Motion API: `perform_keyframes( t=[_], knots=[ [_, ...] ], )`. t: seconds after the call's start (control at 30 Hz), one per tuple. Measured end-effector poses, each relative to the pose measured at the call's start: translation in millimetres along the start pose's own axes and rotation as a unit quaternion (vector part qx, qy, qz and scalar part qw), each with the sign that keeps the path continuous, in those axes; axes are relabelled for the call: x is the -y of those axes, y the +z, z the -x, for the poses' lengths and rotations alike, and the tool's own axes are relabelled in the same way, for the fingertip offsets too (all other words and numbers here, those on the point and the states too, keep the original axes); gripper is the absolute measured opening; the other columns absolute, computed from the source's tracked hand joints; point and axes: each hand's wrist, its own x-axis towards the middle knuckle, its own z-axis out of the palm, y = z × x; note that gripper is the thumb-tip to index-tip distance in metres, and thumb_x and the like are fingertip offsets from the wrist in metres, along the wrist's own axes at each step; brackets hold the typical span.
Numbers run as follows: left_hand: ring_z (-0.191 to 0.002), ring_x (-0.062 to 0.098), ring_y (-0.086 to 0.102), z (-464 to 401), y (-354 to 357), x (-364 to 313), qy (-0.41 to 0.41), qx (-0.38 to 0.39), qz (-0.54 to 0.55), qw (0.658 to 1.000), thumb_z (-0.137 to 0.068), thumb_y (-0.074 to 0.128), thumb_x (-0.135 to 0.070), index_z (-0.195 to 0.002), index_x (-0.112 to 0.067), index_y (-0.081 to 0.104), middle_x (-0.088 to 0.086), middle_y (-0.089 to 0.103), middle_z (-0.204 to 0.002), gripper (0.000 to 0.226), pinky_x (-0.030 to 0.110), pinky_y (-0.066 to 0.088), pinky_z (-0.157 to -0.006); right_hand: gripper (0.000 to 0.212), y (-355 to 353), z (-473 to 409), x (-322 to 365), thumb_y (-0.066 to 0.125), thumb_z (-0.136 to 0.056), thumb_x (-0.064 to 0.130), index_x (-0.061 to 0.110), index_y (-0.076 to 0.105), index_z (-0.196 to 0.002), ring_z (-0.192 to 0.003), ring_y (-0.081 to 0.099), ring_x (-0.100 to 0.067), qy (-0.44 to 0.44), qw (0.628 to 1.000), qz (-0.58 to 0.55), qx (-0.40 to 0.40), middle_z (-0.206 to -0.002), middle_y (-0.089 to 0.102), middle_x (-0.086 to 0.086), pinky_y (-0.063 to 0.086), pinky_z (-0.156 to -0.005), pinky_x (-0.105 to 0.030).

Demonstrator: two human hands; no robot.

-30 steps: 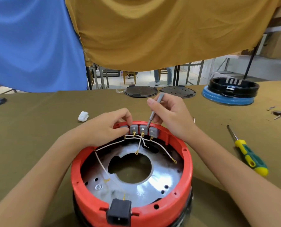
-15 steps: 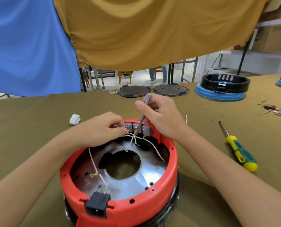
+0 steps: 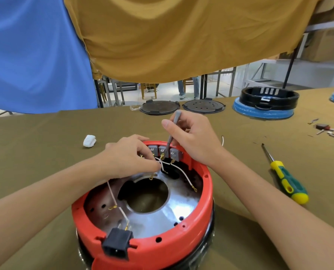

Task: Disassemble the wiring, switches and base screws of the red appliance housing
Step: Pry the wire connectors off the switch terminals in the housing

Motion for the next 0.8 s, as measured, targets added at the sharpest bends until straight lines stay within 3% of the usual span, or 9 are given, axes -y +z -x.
perform_keyframes(
  t=[0.1, 0.23, 0.47, 0.6, 0.8],
  knots=[
    [-0.122, -0.001, 0.043, -1, 5, -1, -0.015, -0.021, 0.0, 1.0, -0.069, 0.075, -0.044, -0.066, -0.035, 0.076, -0.035, 0.047, -0.109, 0.01, 0.045, 0.026, -0.113, 0.032, 0, 0, 0, 0.062, -0.098, 0.029, 0.003, 0.061, -0.08, -0.064, 0.063, -0.04, -0.006, 1.0, 0.005, 0.004, -0.068, 0.063, -0.021, 0.052, -0.062, -0.056],
    [-0.121, 0.007, 0.047, -4, 8, 0, -0.026, -0.036, 0.037, 0.998, -0.055, 0.063, -0.053, -0.058, -0.04, 0.072, -0.025, 0.05, -0.114, 0.016, 0.046, 0.027, -0.112, 0.032, 1, 0, 1, 0.063, -0.097, 0.029, 0.003, 0.061, -0.079, -0.064, 0.063, -0.04, -0.008, 1.0, 0.009, 0.005, -0.067, 0.064, -0.02, 0.052, -0.062, -0.055],
    [-0.12, 0.008, 0.046, -5, 11, 0, -0.03, -0.049, 0.027, 0.998, -0.061, 0.069, -0.052, -0.052, -0.047, 0.068, -0.026, 0.048, -0.111, 0.011, 0.044, 0.023, -0.106, 0.03, -1, 1, 3, 0.065, -0.096, 0.028, 0.007, 0.063, -0.076, -0.062, 0.066, -0.034, -0.018, 0.999, 0.03, 0.013, -0.064, 0.066, -0.013, 0.053, -0.062, -0.054],
    [-0.117, 0.007, 0.043, -6, 12, 2, -0.032, -0.057, 0.019, 0.998, -0.071, 0.073, -0.048, -0.06, -0.047, 0.071, -0.024, 0.05, -0.114, 0.011, 0.036, 0.017, -0.09, 0.029, -2, 1, 7, 0.067, -0.095, 0.028, 0.009, 0.065, -0.073, -0.061, 0.066, -0.028, -0.042, 0.997, 0.057, 0.022, -0.062, 0.068, -0.006, 0.052, -0.063, -0.05],
    [-0.114, 0.007, 0.043, -7, 15, 1, -0.04, -0.069, 0.004, 0.997, -0.071, 0.07, -0.048, -0.067, -0.039, 0.074, -0.022, 0.049, -0.112, 0.011, 0.033, 0.017, -0.089, 0.029, -3, 3, 10, 0.07, -0.093, 0.028, 0.009, 0.065, -0.071, -0.057, 0.057, -0.024, -0.079, 0.991, 0.098, 0.044, -0.061, 0.065, -0.006, 0.047, -0.06, -0.046]
  ],
)
